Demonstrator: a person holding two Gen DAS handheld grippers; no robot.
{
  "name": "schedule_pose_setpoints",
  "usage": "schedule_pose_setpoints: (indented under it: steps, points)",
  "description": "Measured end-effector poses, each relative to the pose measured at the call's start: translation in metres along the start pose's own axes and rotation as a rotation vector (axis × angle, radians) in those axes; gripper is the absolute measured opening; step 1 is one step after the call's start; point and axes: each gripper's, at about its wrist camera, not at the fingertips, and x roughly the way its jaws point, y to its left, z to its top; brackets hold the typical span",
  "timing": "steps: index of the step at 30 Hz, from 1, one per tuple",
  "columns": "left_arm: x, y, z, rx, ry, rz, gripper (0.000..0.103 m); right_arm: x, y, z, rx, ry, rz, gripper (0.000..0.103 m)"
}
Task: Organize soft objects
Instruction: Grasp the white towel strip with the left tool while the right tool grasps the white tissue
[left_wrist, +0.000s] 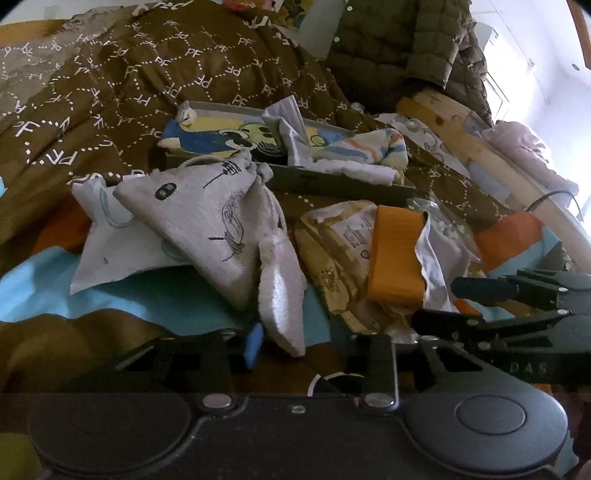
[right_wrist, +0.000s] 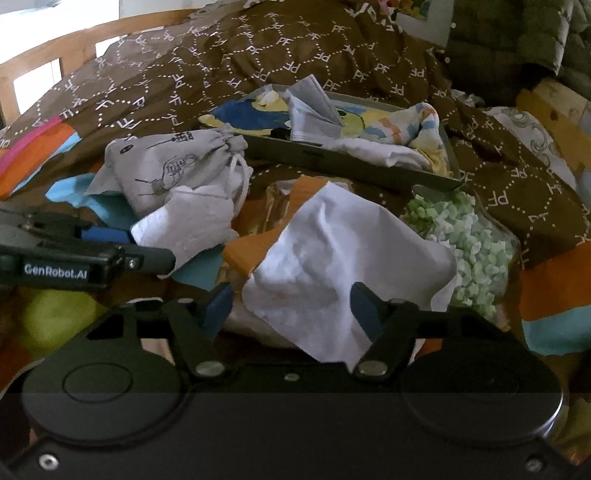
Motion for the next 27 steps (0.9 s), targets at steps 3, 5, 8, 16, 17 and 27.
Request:
schedule_pose_setpoints:
  steps: [3, 5, 8, 16, 17, 27]
  points:
    - [-0.001, -0.002, -0.001, 0.008, -0.002, 0.000, 0.030, 0.003, -0.001, 0.000, 0.018, 0.015, 0.001, 0.052]
    - [-0.001, -0.003, -0.001, 0.020, -0.004, 0.003, 0.025, 0.004, 0.000, -0.001, 0.014, 0.024, 0.001, 0.049]
    - [-0.001, -0.005, -0.001, 0.040, -0.011, 0.010, 0.018, 0.006, 0.004, -0.002, 0.006, 0.039, -0.007, 0.040]
    - [0.000, -0.004, -0.002, 0.060, -0.016, 0.029, 0.011, 0.007, 0.003, -0.002, 0.037, 0.067, 0.008, 0.016]
    - [0.000, -0.005, -0.002, 0.063, -0.019, 0.029, 0.010, 0.007, 0.003, -0.002, 0.047, 0.070, 0.012, 0.015]
    - [-0.006, -0.015, -0.004, 0.083, -0.019, -0.006, 0.009, 0.004, -0.010, -0.004, 0.178, 0.080, 0.111, 0.000]
